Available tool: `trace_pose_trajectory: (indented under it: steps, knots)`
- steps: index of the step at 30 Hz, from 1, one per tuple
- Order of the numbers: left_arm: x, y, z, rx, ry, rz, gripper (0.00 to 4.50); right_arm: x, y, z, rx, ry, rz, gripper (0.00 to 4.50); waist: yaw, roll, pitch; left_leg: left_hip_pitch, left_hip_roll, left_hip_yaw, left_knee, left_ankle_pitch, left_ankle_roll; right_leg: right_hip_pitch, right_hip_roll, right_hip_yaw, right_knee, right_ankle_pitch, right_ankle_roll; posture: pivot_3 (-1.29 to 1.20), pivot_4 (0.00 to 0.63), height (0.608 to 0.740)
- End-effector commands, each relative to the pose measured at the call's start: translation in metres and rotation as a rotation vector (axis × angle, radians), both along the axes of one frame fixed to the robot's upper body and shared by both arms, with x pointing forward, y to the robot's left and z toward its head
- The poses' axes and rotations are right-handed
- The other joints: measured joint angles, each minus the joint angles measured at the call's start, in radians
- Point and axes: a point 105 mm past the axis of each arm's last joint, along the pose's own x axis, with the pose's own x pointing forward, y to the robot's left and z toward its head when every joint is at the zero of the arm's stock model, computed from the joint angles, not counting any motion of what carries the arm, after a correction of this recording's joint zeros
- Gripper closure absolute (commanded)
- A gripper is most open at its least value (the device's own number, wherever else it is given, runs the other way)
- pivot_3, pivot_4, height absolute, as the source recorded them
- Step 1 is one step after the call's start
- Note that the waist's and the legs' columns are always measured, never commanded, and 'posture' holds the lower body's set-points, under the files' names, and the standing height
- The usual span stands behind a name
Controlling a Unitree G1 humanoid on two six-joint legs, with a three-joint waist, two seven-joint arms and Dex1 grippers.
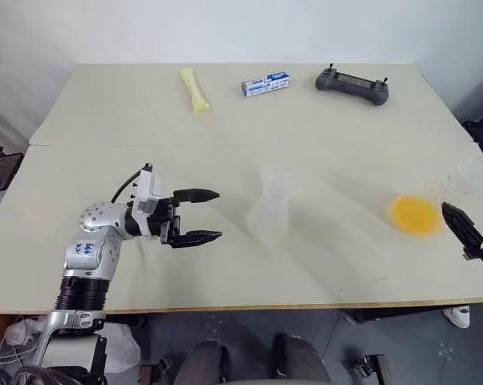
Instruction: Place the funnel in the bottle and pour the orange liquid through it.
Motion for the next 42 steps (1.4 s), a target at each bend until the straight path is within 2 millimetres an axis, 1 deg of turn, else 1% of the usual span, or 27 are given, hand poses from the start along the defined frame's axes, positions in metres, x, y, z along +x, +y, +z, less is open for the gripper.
trace_pose_trajectory:
  steps: [1, 7, 12, 15, 18, 22, 25, 35, 42]
  knots:
    - [-0.005, -0.002, 0.010, -0.030, -0.040, -0.003, 0.03, 0.008, -0.006, 0.007, -0.027, -0.015, 0.004, 0.00, 0.001, 0.001, 0.000, 0.000, 0.000, 0.000, 0.000, 0.000, 0.000, 0.000, 0.000, 0.000, 0.000, 0.000, 0.000, 0.00, 0.150, 0.740]
    - [-0.008, -0.002, 0.011, -0.024, -0.046, 0.004, 0.03, 0.024, -0.014, 0.009, -0.028, -0.029, 0.000, 0.00, 0.001, 0.002, 0.001, 0.000, 0.000, 0.000, 0.000, 0.000, 0.000, 0.000, 0.000, 0.000, 0.000, 0.000, 0.000, 0.00, 0.150, 0.740]
    - [-0.010, -0.001, 0.013, -0.022, -0.047, 0.007, 0.03, 0.031, -0.016, 0.010, -0.031, -0.034, 0.007, 0.00, -0.001, 0.002, 0.001, 0.000, 0.000, 0.000, 0.000, 0.000, 0.000, 0.000, 0.000, 0.000, 0.000, 0.000, 0.000, 0.00, 0.150, 0.740]
    - [-0.011, 0.000, 0.014, -0.022, -0.053, 0.015, 0.03, 0.033, -0.013, 0.017, -0.037, -0.056, 0.015, 0.00, -0.001, 0.003, 0.001, 0.000, 0.000, 0.000, 0.000, 0.000, 0.000, 0.000, 0.000, -0.001, 0.000, 0.000, 0.000, 0.00, 0.150, 0.740]
    - [-0.010, 0.001, 0.014, -0.020, -0.052, 0.021, 0.03, 0.034, -0.008, 0.020, -0.036, -0.065, 0.034, 0.00, 0.000, 0.003, 0.001, 0.000, 0.000, 0.000, 0.000, 0.000, 0.000, 0.000, 0.000, -0.001, 0.000, 0.000, 0.000, 0.00, 0.150, 0.740]
    - [-0.010, 0.000, 0.012, -0.019, -0.050, 0.024, 0.03, 0.036, -0.015, 0.017, -0.034, -0.060, 0.008, 0.00, 0.000, 0.003, 0.001, 0.000, 0.000, 0.000, 0.000, 0.000, 0.000, 0.000, 0.000, 0.000, -0.001, 0.000, 0.000, 0.00, 0.150, 0.740]
    - [-0.011, -0.001, 0.012, -0.021, -0.052, 0.024, 0.03, 0.038, -0.016, 0.015, -0.033, -0.057, 0.009, 0.00, 0.000, 0.003, 0.001, 0.000, 0.000, 0.001, 0.000, 0.000, 0.000, 0.000, 0.000, -0.001, 0.000, 0.000, 0.000, 0.00, 0.150, 0.740]
    - [-0.007, -0.002, 0.014, -0.021, -0.068, 0.027, 0.03, 0.062, -0.033, 0.018, -0.018, -0.080, -0.048, 0.00, -0.002, 0.004, 0.001, 0.000, 0.000, 0.001, 0.000, 0.000, 0.000, 0.000, 0.000, -0.001, -0.001, 0.000, 0.000, 0.00, 0.150, 0.740]
    - [-0.008, 0.000, 0.013, -0.019, -0.072, 0.037, 0.03, 0.072, -0.038, 0.022, -0.003, -0.114, -0.073, 0.00, -0.002, 0.005, 0.002, 0.000, 0.001, 0.002, 0.000, 0.000, 0.000, 0.000, 0.000, -0.001, -0.001, 0.000, 0.000, 0.00, 0.150, 0.740]
